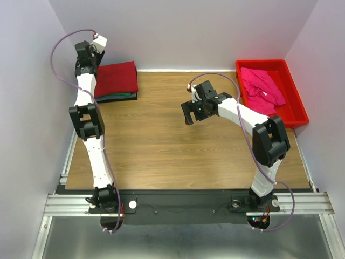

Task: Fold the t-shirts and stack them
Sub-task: Neatly place the folded tshirt to the corner

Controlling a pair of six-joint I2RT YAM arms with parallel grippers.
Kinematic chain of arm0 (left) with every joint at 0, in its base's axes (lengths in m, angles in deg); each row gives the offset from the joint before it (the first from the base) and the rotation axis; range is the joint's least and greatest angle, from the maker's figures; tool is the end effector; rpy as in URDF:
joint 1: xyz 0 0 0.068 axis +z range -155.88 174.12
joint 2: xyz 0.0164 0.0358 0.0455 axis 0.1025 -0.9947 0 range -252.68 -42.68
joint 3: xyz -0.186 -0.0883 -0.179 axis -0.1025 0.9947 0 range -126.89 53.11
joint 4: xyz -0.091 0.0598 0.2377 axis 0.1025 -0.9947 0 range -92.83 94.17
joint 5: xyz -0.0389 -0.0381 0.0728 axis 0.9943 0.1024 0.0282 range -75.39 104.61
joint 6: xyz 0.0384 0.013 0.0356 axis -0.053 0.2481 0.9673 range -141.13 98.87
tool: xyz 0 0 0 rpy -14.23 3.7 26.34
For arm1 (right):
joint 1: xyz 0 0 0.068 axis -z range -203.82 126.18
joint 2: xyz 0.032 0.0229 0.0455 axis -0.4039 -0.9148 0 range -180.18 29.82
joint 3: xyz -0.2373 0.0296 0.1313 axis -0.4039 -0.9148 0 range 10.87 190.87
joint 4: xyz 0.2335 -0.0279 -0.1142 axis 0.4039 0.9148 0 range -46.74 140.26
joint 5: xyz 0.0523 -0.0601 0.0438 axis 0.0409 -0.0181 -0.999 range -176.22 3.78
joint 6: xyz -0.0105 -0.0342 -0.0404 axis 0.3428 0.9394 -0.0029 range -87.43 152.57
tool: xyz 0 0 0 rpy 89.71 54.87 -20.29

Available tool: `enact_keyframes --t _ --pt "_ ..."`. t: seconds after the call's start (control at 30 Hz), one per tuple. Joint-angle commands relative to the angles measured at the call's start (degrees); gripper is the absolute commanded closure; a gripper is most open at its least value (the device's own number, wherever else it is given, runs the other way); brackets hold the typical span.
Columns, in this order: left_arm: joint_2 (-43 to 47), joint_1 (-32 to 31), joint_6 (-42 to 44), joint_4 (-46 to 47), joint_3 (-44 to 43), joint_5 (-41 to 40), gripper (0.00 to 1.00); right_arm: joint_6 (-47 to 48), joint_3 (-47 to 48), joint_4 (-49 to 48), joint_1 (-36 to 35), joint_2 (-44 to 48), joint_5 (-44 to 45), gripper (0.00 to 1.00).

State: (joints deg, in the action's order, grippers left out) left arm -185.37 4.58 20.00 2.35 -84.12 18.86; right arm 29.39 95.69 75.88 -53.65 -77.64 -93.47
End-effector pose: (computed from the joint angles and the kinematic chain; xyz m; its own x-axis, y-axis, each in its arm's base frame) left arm 0.5789 0.1043 0.2961 -0.1654 0.6364 -0.7534 0.0001 0.7639 0.6453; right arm 0.3540 0.2083 0.2366 -0.7427 -0.3624 -0.5631 -0.5154 0.8463 0.1351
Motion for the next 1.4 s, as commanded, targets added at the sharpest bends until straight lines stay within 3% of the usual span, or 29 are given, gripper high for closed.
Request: enact_keyframes --t 0.0,0.23,0.4,0.43,0.53,0.57,0.7,0.73,0.97,1.2,1.37 --pt "4.35 2.99 0.36 4.64 -4.01 -2.58 0.36 1.07 0.18 -0.63 -0.15 4.45 1.09 0.00" --pt "12.16 3.87 -1.48 1.91 -1.11 -0.91 0.36 1.25 -0.62 -0.63 0.20 7.79 0.66 0.00" --pt "21.29 3.87 -7.01 -7.04 2.31 1.89 0.35 0.98 -0.88 -0.54 1.96 11.56 -0.75 0.00" --pt "22.79 3.78 -9.46 -10.18 3.36 2.86 0.27 0.98 -0.88 -0.45 2.83 12.35 -0.75 0.00" --pt "28.77 2.73 -14.47 -15.90 5.73 4.36 0.20 1.24 -1.14 -0.28 5.11 15.86 -0.93 0.00" --pt "31.22 2.29 -15.36 -17.76 6.09 5.49 0.10 1.33 -1.23 -0.10 5.82 16.57 -1.10 0.00" --pt "38.09 -0.78 -20.11 -24.27 10.39 7.35 0.08 0.81 -2.37 1.56 11.08 20.70 -2.42 0.00" --pt "39.67 -2.62 -20.90 -25.76 13.80 7.79 0.02 0.63 -2.90 1.74 11.97 22.54 -2.77 0.00" --pt "55.21 -14.13 -27.05 -26.83 33.47 9.18 0.01 0.02 -9.39 3.59 20.50 29.31 -6.99 0.00" --pt "68.67 -19.94 -29.70 -24.19 55.91 9.99 0.01 0.98 -16.87 4.99 22.35 34.94 -10.85 0.00" --pt "78.95 -20.30 -29.00 -22.61 70.75 9.38 0.01 1.68 -22.05 5.26 22.44 39.42 -13.93 0.00"
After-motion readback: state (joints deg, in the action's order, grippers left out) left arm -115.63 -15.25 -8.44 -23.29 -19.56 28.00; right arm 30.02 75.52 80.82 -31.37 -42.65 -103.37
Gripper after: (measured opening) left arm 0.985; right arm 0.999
